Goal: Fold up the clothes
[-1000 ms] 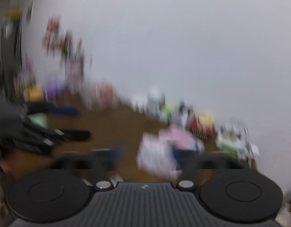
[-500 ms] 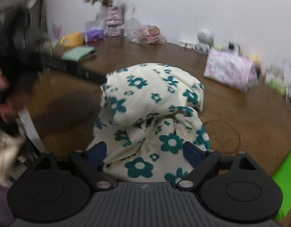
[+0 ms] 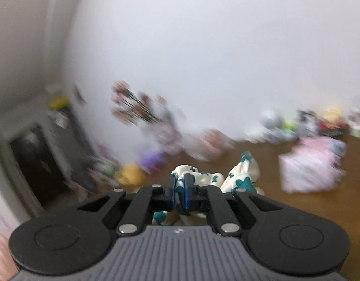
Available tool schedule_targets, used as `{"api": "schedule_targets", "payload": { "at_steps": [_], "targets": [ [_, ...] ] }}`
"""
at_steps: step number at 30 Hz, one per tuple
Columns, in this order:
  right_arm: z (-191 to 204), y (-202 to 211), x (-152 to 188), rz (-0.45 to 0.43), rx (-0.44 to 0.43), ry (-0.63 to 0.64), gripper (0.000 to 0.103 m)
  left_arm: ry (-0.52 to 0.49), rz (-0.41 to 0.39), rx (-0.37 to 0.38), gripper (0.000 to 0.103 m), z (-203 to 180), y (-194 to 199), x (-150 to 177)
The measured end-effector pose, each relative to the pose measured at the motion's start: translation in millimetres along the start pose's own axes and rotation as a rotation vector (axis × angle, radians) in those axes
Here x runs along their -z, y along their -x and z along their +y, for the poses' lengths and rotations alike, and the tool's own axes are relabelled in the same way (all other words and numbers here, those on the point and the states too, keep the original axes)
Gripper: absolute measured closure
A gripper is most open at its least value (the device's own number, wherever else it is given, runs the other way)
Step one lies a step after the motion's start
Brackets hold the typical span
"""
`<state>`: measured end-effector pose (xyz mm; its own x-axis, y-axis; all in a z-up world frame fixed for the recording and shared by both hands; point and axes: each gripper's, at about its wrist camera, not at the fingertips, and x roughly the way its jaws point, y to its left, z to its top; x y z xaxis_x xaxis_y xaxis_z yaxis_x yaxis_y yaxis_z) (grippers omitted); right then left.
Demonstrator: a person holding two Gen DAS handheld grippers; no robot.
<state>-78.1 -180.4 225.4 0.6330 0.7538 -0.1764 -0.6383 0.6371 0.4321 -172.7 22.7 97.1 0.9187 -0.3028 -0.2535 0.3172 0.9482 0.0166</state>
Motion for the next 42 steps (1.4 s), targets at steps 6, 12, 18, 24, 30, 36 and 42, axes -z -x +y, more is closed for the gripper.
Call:
{"api": "schedule_targets", "payload": {
  "at_steps": [6, 12, 18, 24, 30, 36, 42],
  "targets": [
    [7, 4, -17, 0.006, 0.079, 0.093, 0.080, 0.021, 0.038, -0.079, 0.016, 28, -4, -8],
    [-16, -27, 41, 0.245, 0.381, 0.406, 0.023, 0.080, 0.118, -0.011, 0.015, 55, 8, 3],
    [-90, 19, 50, 0.208, 0.522, 0.145, 0.022, -0.145, 0.227, 0.202, 0.015, -26, -13, 21],
    [-105, 63, 88, 0.253, 0.551, 0.095, 0.018, -0.404, 0.365, 0.226, 0.015, -108, -50, 58],
    [-105, 75, 124, 0.286, 0.522, 0.033, 0.016, -0.260, 0.444, 0.207, 0.079, -68, -69, 53],
    [-97, 48, 146, 0.306, 0.450, 0.000, 0.016, 0.076, 0.369, 0.086, 0.084, 27, -44, 17],
    [-83, 7, 152, 0.266, 0.326, -0.024, 0.016, 0.181, 0.240, -0.003, 0.084, 75, 1, -12]
  ]
}}
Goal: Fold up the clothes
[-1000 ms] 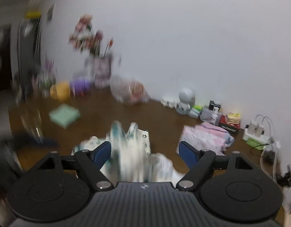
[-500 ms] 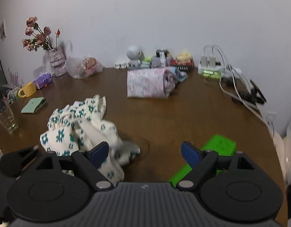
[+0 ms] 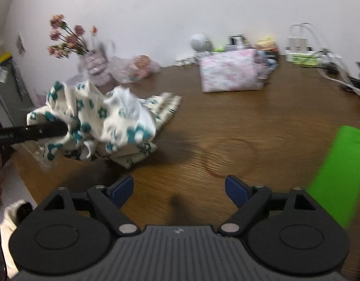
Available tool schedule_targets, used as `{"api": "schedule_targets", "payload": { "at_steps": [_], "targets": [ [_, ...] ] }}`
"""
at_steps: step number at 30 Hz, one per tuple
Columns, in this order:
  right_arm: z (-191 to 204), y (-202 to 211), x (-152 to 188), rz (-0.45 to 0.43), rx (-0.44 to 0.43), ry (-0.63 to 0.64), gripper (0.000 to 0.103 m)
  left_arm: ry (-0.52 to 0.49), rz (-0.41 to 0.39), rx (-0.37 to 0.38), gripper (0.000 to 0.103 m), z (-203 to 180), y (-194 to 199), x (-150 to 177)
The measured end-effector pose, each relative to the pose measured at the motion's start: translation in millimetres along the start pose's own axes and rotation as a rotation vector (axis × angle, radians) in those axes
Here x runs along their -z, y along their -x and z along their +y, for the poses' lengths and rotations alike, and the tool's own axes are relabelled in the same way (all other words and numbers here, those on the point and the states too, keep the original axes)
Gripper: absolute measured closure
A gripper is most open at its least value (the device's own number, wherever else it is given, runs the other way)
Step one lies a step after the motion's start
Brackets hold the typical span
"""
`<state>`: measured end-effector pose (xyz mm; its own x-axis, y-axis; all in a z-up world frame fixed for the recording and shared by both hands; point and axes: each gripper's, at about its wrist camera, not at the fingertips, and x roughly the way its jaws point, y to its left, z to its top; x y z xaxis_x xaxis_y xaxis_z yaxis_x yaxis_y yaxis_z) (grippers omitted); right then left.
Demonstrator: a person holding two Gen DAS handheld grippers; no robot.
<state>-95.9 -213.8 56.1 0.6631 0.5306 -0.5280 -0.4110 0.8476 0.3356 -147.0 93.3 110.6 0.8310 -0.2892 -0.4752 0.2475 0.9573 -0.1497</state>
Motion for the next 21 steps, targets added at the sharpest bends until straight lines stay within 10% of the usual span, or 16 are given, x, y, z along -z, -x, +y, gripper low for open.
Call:
{"api": "schedule_targets", "payload": {
  "at_steps": [8, 9, 10, 16, 21],
  "targets": [
    [-3, -51, -26, -0.098, -0.284, -0.287, 0.027, 0.010, -0.016, 0.048, 0.085, 0, 5, 1],
    [-8, -54, -28, -0.100, -0.334, -0.334, 0.049, 0.011, -0.015, 0.050, 0.085, 1, 5, 3],
    [-13, -55, -28, -0.102, -0.377, -0.373, 0.092, 0.012, -0.013, 0.051, 0.085, 1, 4, 4],
    [-25, 1, -27, -0.275, -0.190, -0.408, 0.103, 0.015, -0.004, 0.063, 0.084, 2, 2, 12],
    [-13, 38, -21, -0.270, -0.008, -0.203, 0.099, 0.129, 0.038, 0.066, 0.084, 22, -8, 19]
  ]
}}
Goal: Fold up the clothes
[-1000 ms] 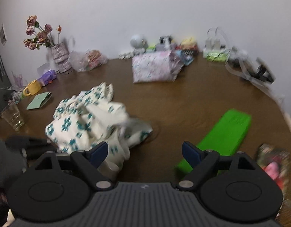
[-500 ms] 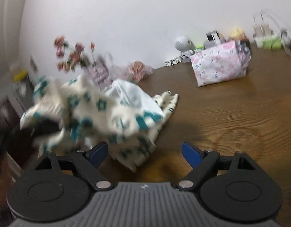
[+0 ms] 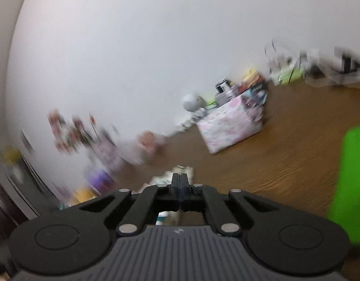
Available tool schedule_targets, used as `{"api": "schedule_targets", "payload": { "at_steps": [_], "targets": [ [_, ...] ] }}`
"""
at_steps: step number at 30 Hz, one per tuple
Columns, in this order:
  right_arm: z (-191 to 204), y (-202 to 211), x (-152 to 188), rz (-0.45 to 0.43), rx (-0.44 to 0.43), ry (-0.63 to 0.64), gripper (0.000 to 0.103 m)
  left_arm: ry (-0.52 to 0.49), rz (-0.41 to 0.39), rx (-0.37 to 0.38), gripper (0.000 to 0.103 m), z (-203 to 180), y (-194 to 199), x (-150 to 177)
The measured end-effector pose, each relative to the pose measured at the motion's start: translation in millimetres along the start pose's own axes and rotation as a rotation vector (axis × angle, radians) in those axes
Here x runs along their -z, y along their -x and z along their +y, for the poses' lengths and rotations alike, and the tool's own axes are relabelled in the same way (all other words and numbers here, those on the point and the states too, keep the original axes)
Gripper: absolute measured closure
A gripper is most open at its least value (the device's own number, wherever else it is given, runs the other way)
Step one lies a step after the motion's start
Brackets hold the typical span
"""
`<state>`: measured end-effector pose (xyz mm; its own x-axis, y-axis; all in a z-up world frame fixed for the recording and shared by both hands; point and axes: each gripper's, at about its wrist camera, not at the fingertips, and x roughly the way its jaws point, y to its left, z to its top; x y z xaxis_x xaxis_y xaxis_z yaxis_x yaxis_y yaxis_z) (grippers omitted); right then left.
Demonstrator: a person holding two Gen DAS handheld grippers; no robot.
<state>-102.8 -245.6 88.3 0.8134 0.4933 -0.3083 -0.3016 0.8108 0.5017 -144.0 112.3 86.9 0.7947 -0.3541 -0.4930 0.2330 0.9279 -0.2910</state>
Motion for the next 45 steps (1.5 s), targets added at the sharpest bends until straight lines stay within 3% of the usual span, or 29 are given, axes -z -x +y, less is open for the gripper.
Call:
{"api": "schedule_targets", "payload": {
  "at_steps": [2, 3, 4, 5, 8, 9, 10, 11, 12, 15, 19, 20, 23, 25, 26, 28, 31, 32, 33, 34, 35, 36, 38, 40, 43, 45],
  "targets": [
    [16, -1, 6, 0.023, -0.011, 0.103, 0.084, 0.008, -0.019, 0.033, 0.084, 5, 4, -3],
    [22, -8, 9, 0.035, -0.032, 0.124, 0.048, -0.003, -0.033, 0.046, 0.084, 5, 8, -5],
    [28, -19, 13, 0.049, -0.060, 0.130, 0.025, -0.015, -0.043, 0.055, 0.084, 4, 11, -7],
    [33, -29, 16, 0.062, -0.089, 0.135, 0.023, -0.030, -0.051, 0.061, 0.084, 3, 15, -9],
    [44, -64, 26, 0.112, -0.166, 0.111, 0.025, -0.056, -0.059, 0.068, 0.084, 3, 24, -12],
    [40, -80, 29, 0.139, -0.182, 0.055, 0.037, -0.060, -0.069, 0.060, 0.084, 4, 26, -15],
    [35, -94, 30, 0.165, -0.224, -0.007, 0.068, -0.064, -0.088, 0.048, 0.084, 6, 27, -20],
    [30, -107, 31, 0.189, -0.280, -0.074, 0.091, -0.067, -0.108, 0.036, 0.084, 7, 27, -25],
    [29, -111, 27, 0.171, -0.297, -0.101, 0.098, -0.071, -0.127, 0.024, 0.084, 9, 28, -30],
    [43, -105, -3, 0.039, -0.289, -0.094, 0.099, -0.080, -0.202, -0.004, 0.084, 10, 30, -57],
    [91, -73, -101, -0.220, -0.261, 0.039, 0.099, -0.079, -0.415, 0.028, 0.085, -6, 48, -158],
    [103, -53, -131, -0.299, -0.275, 0.059, 0.099, -0.082, -0.467, 0.050, 0.085, -13, 59, -167],
    [143, 21, -184, -0.495, -0.305, 0.206, 0.099, -0.098, -0.605, 0.127, 0.081, -31, 100, -162],
    [154, 59, -172, -0.543, -0.268, 0.307, 0.099, -0.108, -0.697, 0.178, 0.072, -43, 126, -159],
    [158, 78, -163, -0.560, -0.245, 0.352, 0.099, -0.117, -0.699, 0.183, 0.063, -45, 129, -149],
    [158, 96, -144, -0.550, -0.204, 0.418, 0.099, -0.115, -0.604, 0.154, 0.050, -40, 110, -117],
    [135, 69, -113, -0.404, -0.159, 0.440, 0.099, 0.005, -0.282, 0.012, 0.035, -10, 42, -72],
    [127, 61, -103, -0.355, -0.143, 0.447, 0.099, 0.054, -0.157, -0.055, 0.037, 3, 14, -56],
    [119, 52, -92, -0.307, -0.128, 0.454, 0.097, 0.063, -0.099, -0.088, 0.041, 7, 2, -46],
    [112, 43, -82, -0.258, -0.113, 0.461, 0.093, 0.042, -0.093, -0.094, 0.056, 7, 1, -42],
    [104, 34, -71, -0.209, -0.098, 0.467, 0.093, 0.022, -0.086, -0.101, 0.062, 6, -1, -37],
    [96, 26, -61, -0.160, -0.083, 0.473, 0.092, 0.001, -0.079, -0.107, 0.062, 5, -2, -32],
    [81, 8, -40, -0.063, -0.052, 0.484, 0.087, -0.041, -0.065, -0.121, 0.055, 3, -4, -23],
    [65, -9, -20, 0.035, -0.021, 0.495, 0.071, -0.083, -0.052, -0.134, 0.045, 1, -6, -13],
    [42, -36, 12, 0.182, 0.025, 0.510, 0.069, -0.145, -0.031, -0.153, 0.029, -1, -10, 1],
    [49, -41, 39, 0.273, -0.043, 0.569, 0.068, -0.174, -0.020, -0.156, 0.029, -3, -12, 6]
  ]
}}
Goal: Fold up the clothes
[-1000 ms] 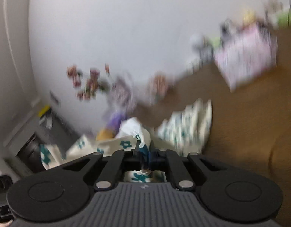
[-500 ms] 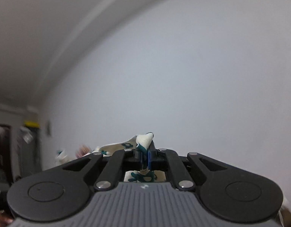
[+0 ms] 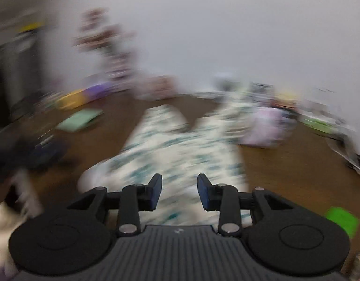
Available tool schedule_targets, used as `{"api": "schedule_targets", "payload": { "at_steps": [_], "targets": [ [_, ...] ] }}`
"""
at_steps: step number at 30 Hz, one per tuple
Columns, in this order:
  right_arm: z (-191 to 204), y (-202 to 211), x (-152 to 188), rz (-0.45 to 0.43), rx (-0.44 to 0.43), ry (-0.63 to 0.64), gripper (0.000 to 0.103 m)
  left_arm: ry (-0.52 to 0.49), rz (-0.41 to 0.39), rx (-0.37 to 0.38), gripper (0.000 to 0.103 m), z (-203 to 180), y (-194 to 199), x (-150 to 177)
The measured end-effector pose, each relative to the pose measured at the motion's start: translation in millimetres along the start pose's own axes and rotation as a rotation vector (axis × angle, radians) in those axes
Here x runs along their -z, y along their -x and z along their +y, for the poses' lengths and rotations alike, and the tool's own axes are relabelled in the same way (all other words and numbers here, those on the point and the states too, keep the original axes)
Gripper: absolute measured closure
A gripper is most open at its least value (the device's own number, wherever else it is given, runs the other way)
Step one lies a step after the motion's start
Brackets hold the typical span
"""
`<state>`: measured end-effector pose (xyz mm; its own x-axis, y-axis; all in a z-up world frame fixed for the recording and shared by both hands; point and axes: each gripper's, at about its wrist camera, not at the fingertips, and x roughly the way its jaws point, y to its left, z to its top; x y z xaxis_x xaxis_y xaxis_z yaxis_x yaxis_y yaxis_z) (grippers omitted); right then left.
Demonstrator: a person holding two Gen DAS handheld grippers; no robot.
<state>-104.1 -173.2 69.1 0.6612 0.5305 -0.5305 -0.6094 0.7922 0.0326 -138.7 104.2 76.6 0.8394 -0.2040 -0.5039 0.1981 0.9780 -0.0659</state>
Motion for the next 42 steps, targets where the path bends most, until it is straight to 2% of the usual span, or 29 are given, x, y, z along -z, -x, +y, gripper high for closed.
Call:
{"api": "schedule_targets", "payload": {
  "at_steps": [2, 5, 6, 7, 8, 11, 13, 15, 19, 21, 23, 26, 27, 29, 32, 33, 35, 37, 40, 42],
  "targets": [
    [19, -22, 5, 0.088, -0.032, 0.054, 0.068, 0.004, 0.002, 0.023, 0.030, -2, -3, -5],
    [22, -47, 10, 0.135, 0.045, 0.053, 0.072, -0.038, -0.010, 0.057, 0.030, -4, -7, -6],
    [21, -55, 11, 0.147, 0.076, 0.049, 0.077, -0.066, -0.018, 0.067, 0.030, -5, -8, -5],
    [19, -60, 11, 0.148, 0.081, 0.033, 0.090, -0.102, -0.030, 0.080, 0.030, -7, -5, -3],
    [15, -64, 8, 0.142, 0.072, 0.010, 0.094, -0.145, -0.043, 0.093, 0.029, -10, 1, 2],
    [4, -55, -10, 0.086, 0.020, -0.055, 0.096, -0.257, -0.104, 0.138, 0.029, -24, 11, 15],
    [-3, -48, -23, 0.045, -0.017, -0.098, 0.097, -0.318, -0.135, 0.142, 0.029, -37, 15, 23],
    [-12, -22, -36, -0.028, -0.046, -0.150, 0.097, -0.362, -0.163, 0.150, 0.029, -51, 19, 29],
    [-15, 42, -77, -0.205, -0.140, -0.224, 0.097, -0.382, -0.225, 0.205, 0.029, -79, 31, 29],
    [-4, 77, -88, -0.278, -0.184, -0.219, 0.097, -0.376, -0.277, 0.186, 0.029, -89, 41, 25],
    [8, 108, -95, -0.347, -0.207, -0.208, 0.097, -0.352, -0.330, 0.159, 0.024, -89, 51, 21],
    [11, 126, -97, -0.392, -0.164, -0.211, 0.097, -0.280, -0.319, 0.072, 0.023, -72, 49, 15],
    [10, 127, -97, -0.394, -0.144, -0.220, 0.097, -0.252, -0.302, 0.014, 0.023, -65, 45, 14],
    [5, 107, -97, -0.331, -0.092, -0.230, 0.097, -0.193, -0.251, -0.141, 0.023, -51, 34, 12],
    [-6, 60, -93, -0.215, -0.031, -0.268, 0.096, -0.116, -0.200, -0.276, 0.026, -42, 32, 14],
    [-10, 42, -90, -0.176, -0.016, -0.288, 0.096, -0.104, -0.204, -0.277, 0.026, -42, 36, 15],
    [-19, 7, -84, -0.098, 0.015, -0.328, 0.096, -0.109, -0.221, -0.224, 0.024, -50, 44, 18],
    [-28, -29, -78, -0.020, 0.046, -0.367, 0.094, -0.139, -0.194, -0.184, 0.021, -65, 35, 23],
    [-29, -44, -74, -0.015, 0.044, -0.366, 0.089, -0.185, -0.152, -0.124, 0.020, -87, 22, 30],
    [-28, -37, -73, -0.045, 0.064, -0.346, 0.071, -0.201, -0.118, -0.109, 0.020, -96, 9, 33]
  ]
}}
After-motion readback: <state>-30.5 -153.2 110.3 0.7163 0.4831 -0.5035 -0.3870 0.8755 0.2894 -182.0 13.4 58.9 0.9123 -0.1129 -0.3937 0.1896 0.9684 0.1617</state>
